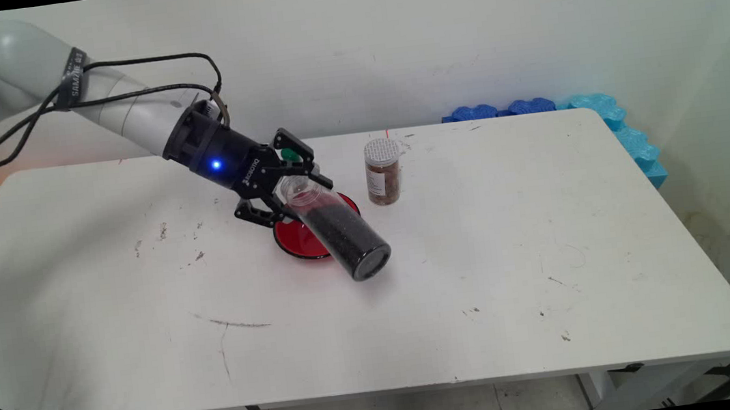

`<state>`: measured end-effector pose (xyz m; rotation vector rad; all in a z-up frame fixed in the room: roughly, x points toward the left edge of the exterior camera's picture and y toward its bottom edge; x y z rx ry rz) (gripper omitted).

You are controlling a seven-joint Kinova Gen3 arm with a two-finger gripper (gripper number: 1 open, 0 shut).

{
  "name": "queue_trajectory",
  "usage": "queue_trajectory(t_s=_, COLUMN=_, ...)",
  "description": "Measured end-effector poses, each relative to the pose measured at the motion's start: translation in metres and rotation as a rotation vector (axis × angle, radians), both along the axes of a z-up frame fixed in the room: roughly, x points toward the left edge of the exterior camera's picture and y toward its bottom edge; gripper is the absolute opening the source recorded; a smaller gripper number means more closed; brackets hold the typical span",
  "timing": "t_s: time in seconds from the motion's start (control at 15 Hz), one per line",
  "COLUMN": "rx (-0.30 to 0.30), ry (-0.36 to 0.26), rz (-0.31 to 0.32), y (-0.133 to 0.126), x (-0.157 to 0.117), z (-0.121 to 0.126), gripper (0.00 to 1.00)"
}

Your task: Pour the black seasoning powder in the red bowl

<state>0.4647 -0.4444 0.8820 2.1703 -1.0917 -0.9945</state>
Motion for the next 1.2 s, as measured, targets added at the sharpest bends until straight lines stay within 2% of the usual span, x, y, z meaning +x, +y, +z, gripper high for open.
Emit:
queue_trajectory(t_s=0.47, rx=-0.036, ry=0.023, rz=0.032, y=0.006, x=0.003, z=0.003, gripper=0.00)
queue_trajectory(t_s=1.2, rx=0.006, ry=0.101, rz=0.105, y=0.023, x=0.005, z=0.006, gripper=0.00)
